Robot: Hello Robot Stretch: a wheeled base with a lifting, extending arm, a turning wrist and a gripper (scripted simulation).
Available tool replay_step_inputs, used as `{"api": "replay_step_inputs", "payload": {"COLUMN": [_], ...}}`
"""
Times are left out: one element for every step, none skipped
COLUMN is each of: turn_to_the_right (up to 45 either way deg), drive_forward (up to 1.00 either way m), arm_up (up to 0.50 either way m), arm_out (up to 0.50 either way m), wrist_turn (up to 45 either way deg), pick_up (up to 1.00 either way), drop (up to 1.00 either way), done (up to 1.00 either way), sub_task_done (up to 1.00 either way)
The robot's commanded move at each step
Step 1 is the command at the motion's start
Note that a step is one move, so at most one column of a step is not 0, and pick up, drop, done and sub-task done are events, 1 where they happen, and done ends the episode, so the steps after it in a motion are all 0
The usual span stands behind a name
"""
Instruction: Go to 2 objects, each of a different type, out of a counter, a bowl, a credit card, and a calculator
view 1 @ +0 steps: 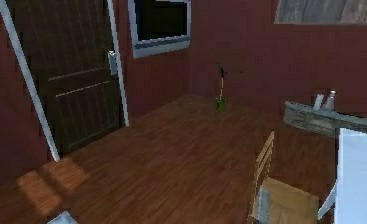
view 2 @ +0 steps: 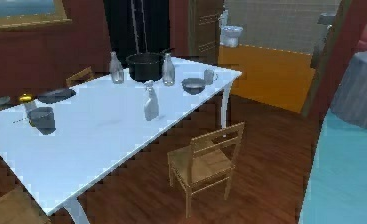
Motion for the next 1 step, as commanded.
{"api": "replay_step_inputs", "payload": {"turn_to_the_right": [0.0], "drive_forward": [0.90], "arm_up": [0.00], "arm_out": [0.00], "wrist_turn": [0.0], "pick_up": [0.00], "drop": [0.00], "done": [0.00], "sub_task_done": [0.00]}}
